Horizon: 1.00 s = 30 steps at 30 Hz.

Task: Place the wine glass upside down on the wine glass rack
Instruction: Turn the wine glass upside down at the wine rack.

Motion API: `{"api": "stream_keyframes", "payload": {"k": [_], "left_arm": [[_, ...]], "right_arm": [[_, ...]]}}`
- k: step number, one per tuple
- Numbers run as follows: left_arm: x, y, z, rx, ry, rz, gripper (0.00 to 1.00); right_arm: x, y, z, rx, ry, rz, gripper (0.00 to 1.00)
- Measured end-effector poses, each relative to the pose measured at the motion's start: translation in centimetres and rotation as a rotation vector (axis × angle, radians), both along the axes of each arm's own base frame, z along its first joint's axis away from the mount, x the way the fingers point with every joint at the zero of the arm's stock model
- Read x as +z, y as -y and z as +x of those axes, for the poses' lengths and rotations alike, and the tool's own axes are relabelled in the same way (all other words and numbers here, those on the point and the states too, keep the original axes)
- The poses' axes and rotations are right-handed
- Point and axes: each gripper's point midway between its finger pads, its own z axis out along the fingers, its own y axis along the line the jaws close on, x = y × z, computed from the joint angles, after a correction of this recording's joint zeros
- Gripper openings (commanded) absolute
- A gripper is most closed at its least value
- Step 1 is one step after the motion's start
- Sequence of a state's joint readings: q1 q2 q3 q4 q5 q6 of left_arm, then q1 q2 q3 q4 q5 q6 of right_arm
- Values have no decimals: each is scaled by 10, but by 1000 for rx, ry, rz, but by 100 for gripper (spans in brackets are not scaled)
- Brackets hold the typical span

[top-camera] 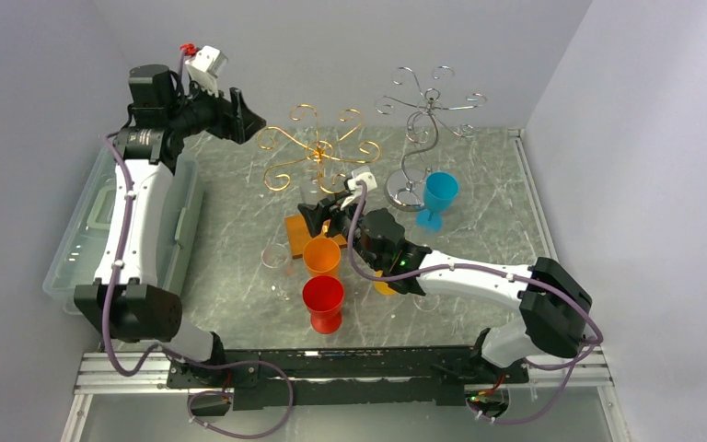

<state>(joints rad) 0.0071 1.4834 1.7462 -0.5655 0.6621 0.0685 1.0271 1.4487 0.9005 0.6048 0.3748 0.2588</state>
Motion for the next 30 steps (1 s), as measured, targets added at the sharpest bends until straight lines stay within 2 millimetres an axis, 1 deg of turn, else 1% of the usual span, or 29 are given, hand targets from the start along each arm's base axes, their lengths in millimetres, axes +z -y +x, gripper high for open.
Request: {"api": "stream_keyframes", "payload": {"k": [5, 11, 15, 18, 22, 27, 30], "left_arm": [[-26, 9, 12, -26, -121, -78, 71], [-38, 11, 11, -42, -192, -140, 53], [-45, 9, 4, -41, -215, -163, 50], [-43, 7, -3, -40, -208, -165, 48], [-33, 8, -8, -53, -174, -165, 47], [-30, 10, -7, -75, -154, -171, 46], [-31, 11, -4, -80, -152, -174, 41]], "right_arm": [[0, 1, -1, 1, -2, -3, 15], [-1, 1, -2, 8, -4, -6, 15], [-1, 0, -2, 10, -7, -4, 14], [-1, 0, -3, 11, -9, -4, 15], [-3, 0, -4, 17, -16, -9, 14], [-4, -1, -4, 18, -17, -11, 14], [-4, -1, -4, 18, -18, -11, 14]]}}
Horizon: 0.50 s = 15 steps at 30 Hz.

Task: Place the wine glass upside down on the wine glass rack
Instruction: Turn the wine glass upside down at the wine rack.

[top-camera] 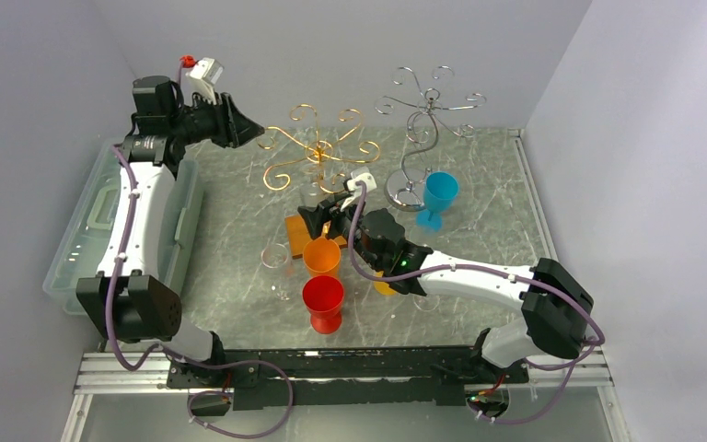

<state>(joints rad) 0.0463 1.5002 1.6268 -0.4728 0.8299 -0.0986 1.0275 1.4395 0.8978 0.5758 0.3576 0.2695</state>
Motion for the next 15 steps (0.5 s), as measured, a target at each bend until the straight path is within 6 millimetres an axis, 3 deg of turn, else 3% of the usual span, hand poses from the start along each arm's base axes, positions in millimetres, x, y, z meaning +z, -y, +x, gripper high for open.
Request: {"api": "stream_keyframes", "payload": {"k": [5, 12, 15], "left_arm": [[-5, 0, 3, -5, -10, -2, 27], [-11, 7, 1, -31, -22, -7, 21], [-11, 9, 0, -41, -16, 0, 13]], "right_arm": [[0, 0, 0, 0, 0, 0, 14], [0, 0, 1, -1, 1, -6, 14], [-2, -1, 1, -1, 2, -14, 14]]}}
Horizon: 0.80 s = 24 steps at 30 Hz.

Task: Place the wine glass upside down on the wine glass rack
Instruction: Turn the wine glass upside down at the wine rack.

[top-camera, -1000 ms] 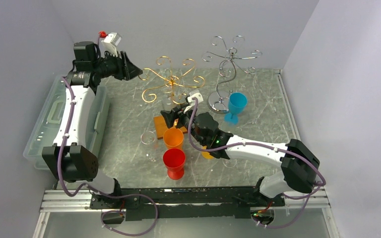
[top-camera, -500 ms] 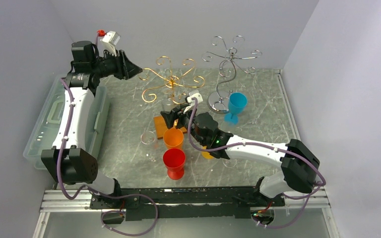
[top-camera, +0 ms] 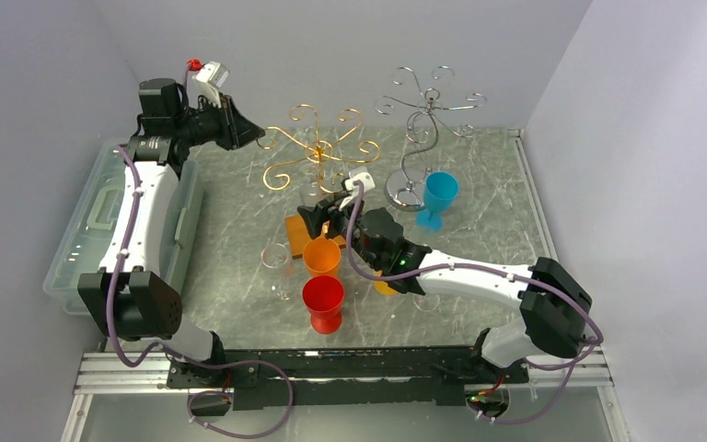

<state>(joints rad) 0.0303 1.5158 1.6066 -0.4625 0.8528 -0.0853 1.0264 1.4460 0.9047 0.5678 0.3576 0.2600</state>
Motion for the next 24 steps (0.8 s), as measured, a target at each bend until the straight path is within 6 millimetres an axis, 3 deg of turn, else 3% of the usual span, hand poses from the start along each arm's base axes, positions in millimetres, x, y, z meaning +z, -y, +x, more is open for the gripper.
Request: {"api": "stream_keyframes", "payload": {"k": [4, 13, 19, 24], "left_arm": [[0, -1, 1, 3, 14, 15, 0], [7, -9, -9, 52, 81, 99, 0], [11, -22, -13, 95, 125, 152, 0], [20, -31, -13, 142, 163, 175, 32]], "right_arm": [[-1, -3, 3, 1, 4, -14, 14], [-13, -11, 12, 26, -2, -77, 13], [-26, -6, 25, 13, -21, -118, 13], [-23, -6, 27, 16, -11, -122, 13]]}}
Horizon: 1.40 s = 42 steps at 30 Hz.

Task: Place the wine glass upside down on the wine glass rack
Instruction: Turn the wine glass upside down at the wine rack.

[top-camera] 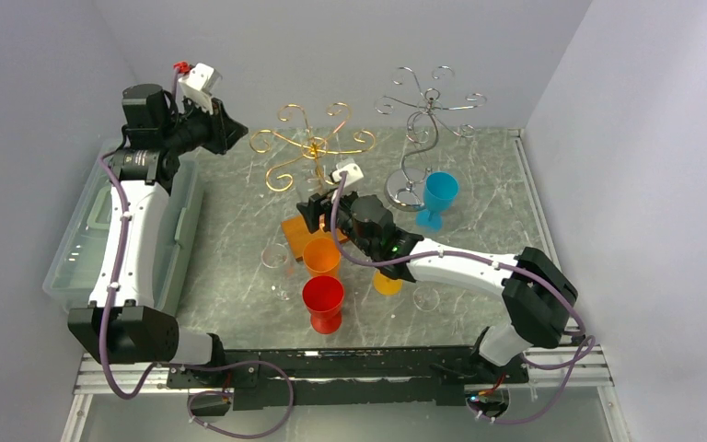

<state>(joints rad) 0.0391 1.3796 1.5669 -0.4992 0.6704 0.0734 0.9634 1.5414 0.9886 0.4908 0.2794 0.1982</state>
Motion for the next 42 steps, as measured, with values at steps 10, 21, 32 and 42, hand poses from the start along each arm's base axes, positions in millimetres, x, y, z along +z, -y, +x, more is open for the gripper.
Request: {"api": "stream_keyframes", "payload": {"k": [10, 21, 32, 42], "left_arm": [[-1, 0, -2, 8, -17, -8, 48], [-5, 5, -14, -27, -51, -16, 37], [-7, 8, -20, -59, -52, -13, 33], [-8, 10, -24, -73, -56, -9, 33]], "right_arm": [[-1, -4, -9, 37, -7, 1, 13], [5, -20, -41, 106, 2, 26, 12], [6, -16, -38, 54, 13, 27, 10], [45, -6, -39, 6, 75, 123, 10]]}}
